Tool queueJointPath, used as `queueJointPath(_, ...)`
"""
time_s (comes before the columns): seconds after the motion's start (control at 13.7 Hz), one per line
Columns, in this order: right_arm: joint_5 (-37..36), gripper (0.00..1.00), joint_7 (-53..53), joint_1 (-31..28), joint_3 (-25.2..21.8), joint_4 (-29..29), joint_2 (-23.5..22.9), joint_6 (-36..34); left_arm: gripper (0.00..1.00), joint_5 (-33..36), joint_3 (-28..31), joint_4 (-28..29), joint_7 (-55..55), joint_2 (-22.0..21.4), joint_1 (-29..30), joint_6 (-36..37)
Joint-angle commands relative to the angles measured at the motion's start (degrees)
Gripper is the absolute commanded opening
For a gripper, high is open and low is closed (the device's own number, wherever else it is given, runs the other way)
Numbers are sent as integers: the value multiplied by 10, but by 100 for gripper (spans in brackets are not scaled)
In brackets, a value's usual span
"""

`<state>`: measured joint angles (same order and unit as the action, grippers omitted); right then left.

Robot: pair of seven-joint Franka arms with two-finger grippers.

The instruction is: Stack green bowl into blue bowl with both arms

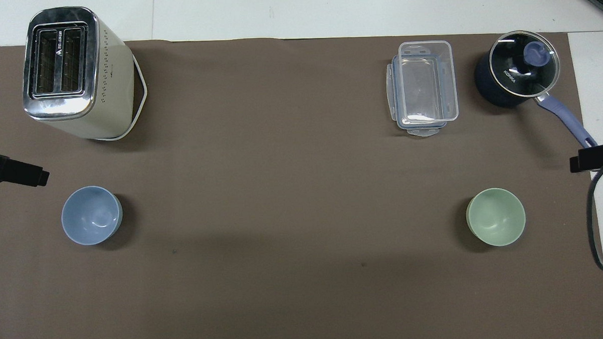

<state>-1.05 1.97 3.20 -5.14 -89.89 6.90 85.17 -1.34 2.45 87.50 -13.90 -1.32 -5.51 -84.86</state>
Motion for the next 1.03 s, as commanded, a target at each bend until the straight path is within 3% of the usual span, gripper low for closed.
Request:
queueJointPath(0.0,1,100,-13,-5,3,-7,7,4,100,5,-3,21,1,-15,4,-6)
queueJointPath(0.29,1,100,-13,-5,3,-7,7,4,100,4,-2,58,-2,-19,20,-49)
queueJointPath(0.95,1,100,-13,-5,3,-7,7,4,100,-9,-1,240,-99,-29,114,-221)
